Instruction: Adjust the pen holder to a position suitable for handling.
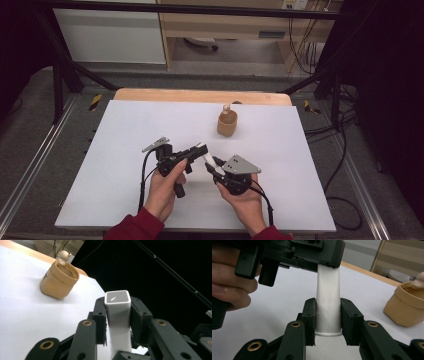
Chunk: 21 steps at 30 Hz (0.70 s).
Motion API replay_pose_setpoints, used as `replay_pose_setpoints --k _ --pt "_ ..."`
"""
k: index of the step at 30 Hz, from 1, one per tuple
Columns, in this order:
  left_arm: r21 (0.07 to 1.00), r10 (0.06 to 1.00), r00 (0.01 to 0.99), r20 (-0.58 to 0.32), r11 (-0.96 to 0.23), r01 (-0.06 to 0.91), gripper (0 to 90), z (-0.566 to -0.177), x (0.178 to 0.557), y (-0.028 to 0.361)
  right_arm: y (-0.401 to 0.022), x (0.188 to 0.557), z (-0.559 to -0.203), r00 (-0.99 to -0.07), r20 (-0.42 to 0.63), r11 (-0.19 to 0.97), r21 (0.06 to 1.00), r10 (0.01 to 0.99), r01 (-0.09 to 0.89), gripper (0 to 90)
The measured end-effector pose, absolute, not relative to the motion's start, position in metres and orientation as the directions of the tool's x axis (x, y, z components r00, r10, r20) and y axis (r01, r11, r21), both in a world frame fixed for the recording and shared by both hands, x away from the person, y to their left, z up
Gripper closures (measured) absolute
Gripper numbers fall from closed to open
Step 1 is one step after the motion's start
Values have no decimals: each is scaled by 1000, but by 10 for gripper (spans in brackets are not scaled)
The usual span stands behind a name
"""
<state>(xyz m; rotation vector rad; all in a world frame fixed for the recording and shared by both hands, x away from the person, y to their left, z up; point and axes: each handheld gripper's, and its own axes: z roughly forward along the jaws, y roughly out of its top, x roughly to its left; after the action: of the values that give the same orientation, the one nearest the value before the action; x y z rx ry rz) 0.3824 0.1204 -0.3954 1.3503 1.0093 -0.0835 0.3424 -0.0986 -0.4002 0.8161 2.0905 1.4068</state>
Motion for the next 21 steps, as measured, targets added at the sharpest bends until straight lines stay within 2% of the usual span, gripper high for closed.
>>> replay_pose_setpoints --k 10,16,17,21 --pt "793 515 618 -594 243 559 710 -390 379 117 -99 343 -402 -707 -56 292 931 705 217 672" --pt "830 549 644 -532 189 525 710 -387 376 115 -97 344 -404 -714 -51 294 930 698 221 665" --pt "839 556 650 -518 179 514 711 -386 376 115 -97 344 -405 -717 -49 295 929 696 223 656" --pt "861 580 659 -478 159 484 711 -382 375 116 -95 344 -406 -709 -45 298 925 704 236 502"
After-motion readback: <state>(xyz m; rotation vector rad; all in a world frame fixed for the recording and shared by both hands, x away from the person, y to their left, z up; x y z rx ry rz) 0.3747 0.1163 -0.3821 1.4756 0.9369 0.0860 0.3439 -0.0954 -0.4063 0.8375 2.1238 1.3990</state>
